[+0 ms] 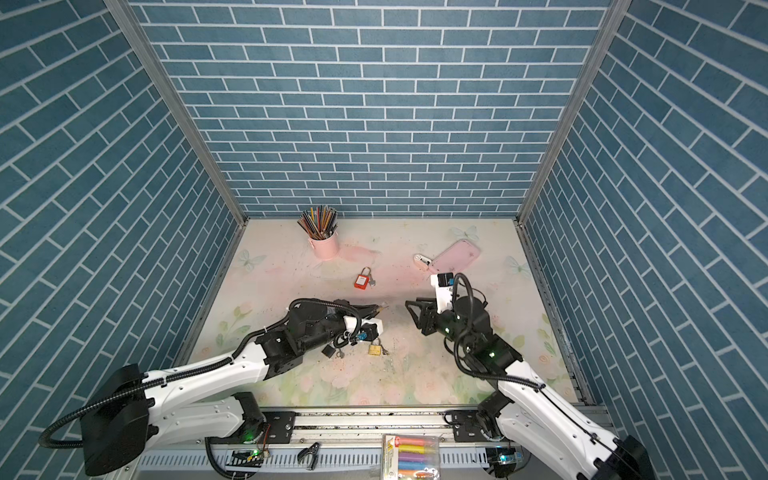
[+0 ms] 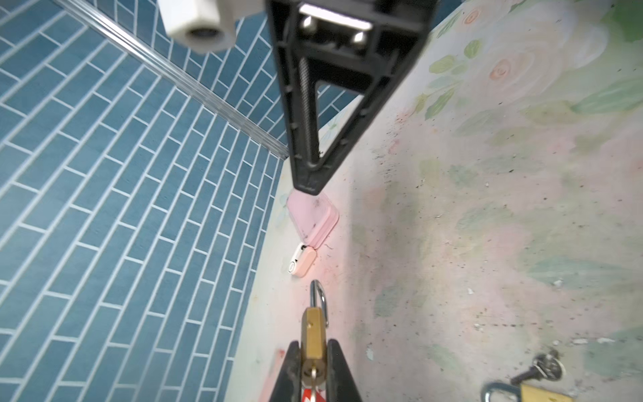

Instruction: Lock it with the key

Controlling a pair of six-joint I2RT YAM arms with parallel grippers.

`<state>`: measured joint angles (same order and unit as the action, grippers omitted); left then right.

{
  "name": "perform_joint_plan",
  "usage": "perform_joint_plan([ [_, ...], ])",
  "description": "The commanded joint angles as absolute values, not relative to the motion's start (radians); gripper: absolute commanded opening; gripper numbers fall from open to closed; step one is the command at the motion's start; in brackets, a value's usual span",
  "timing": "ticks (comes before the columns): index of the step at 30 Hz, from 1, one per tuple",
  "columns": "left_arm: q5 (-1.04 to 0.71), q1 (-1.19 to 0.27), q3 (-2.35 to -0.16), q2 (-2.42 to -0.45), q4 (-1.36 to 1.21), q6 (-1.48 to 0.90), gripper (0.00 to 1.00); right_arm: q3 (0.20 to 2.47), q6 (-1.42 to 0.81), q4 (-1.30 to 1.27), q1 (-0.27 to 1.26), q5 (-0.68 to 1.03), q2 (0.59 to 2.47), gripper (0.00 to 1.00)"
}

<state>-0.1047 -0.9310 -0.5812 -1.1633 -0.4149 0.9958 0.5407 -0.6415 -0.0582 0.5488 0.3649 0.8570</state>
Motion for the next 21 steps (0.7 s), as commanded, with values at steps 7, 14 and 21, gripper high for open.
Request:
perform_joint_plan([
  [7,0.102,-0.992,-0.513,-1.232,-0.686,1.324,0.00,0.538,-1.060,-0.070,0.352,0.927,0.939,0.43],
  [14,0.005,-0.993,-0.566,-1.262,-0.560,1.208,0.00,0.514,-1.137,-0.190,0.351,1.043,0.991,0.38],
  [21,-0.350,-0.928,-0.778,-1.307,-0.167,0.790,0.00,0.491,-0.764,-0.151,0.360,0.725,0.781,0.40],
])
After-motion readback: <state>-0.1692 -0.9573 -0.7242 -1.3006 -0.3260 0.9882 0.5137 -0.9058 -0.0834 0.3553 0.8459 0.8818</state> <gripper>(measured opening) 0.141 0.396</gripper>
